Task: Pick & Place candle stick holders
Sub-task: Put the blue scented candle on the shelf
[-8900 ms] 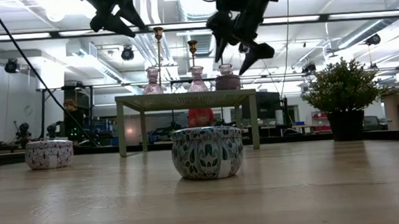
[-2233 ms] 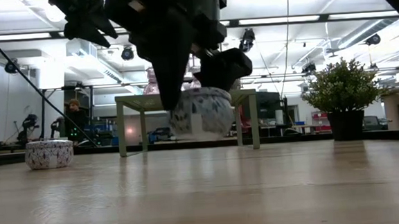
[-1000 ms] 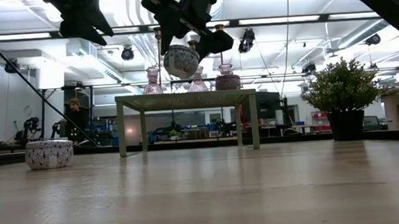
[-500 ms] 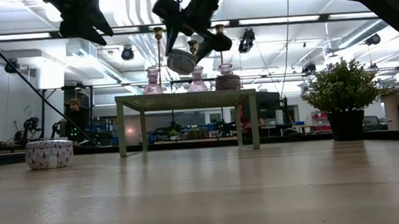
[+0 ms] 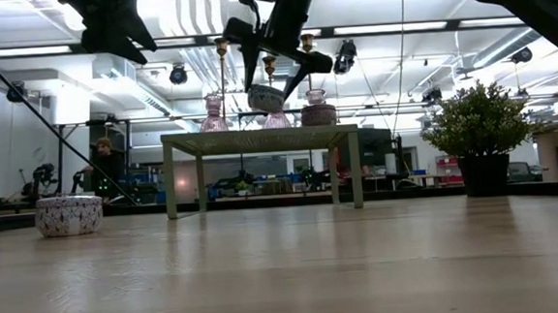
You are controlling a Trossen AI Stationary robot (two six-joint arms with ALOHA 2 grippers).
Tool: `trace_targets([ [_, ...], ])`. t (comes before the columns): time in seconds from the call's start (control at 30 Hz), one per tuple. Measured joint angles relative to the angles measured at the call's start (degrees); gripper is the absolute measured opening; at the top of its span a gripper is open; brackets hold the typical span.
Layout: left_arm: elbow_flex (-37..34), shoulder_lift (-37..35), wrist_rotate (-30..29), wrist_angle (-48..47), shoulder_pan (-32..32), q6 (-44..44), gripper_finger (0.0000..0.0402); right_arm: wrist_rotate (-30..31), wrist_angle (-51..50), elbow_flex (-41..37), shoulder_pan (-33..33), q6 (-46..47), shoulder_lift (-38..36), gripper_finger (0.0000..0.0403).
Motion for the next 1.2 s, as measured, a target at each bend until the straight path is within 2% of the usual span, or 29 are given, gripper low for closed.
trace_targets([
  [0.53, 0.00, -0.10, 0.00, 0.00, 0.00, -0.17, 0.0273, 5.70, -1.49, -0.16, -0.37, 5.19, 0.43, 0.0290],
  [1.2, 0.00, -0.63, 0.00, 0.02, 0.00, -0.02, 0.0273, 5.60, 1.36, -4.49, -0.33, 7.75, 0.53, 0.0290],
])
